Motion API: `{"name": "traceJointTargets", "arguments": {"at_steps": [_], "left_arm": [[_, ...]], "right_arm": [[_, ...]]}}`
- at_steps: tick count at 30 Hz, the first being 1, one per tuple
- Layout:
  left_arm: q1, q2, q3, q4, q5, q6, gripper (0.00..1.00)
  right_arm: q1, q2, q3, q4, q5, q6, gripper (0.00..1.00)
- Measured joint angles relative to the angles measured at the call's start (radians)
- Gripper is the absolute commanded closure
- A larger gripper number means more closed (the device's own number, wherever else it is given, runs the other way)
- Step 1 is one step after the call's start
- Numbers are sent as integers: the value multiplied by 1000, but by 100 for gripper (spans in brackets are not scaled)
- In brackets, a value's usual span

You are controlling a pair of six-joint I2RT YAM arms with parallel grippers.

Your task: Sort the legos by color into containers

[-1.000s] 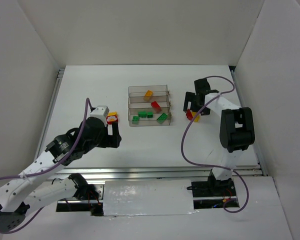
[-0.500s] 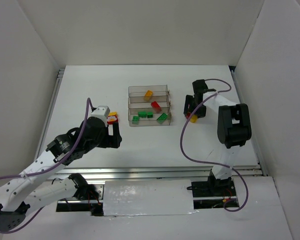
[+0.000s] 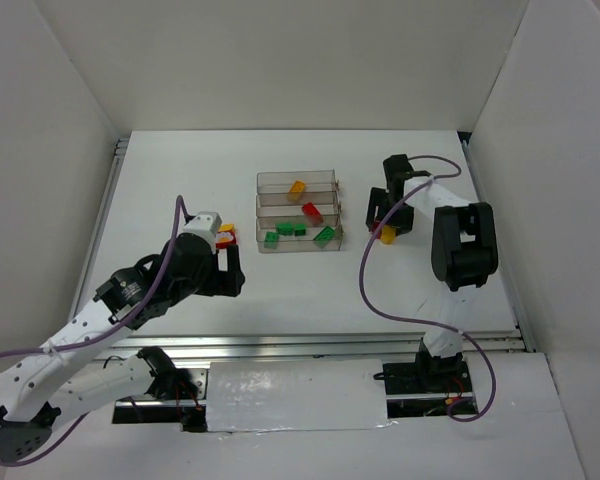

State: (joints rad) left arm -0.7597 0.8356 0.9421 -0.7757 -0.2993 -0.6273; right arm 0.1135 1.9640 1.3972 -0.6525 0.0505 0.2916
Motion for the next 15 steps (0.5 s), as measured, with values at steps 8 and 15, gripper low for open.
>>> {"name": "traceJointTargets", "arguments": {"at_steps": [8,15], "left_arm": [[0,2,0,4,10,0,1],[0,2,0,9,10,-2,1]], "right_arm": [[0,9,5,-27,5,-3,63],[6,0,-9,-4,3,-2,100]]}}
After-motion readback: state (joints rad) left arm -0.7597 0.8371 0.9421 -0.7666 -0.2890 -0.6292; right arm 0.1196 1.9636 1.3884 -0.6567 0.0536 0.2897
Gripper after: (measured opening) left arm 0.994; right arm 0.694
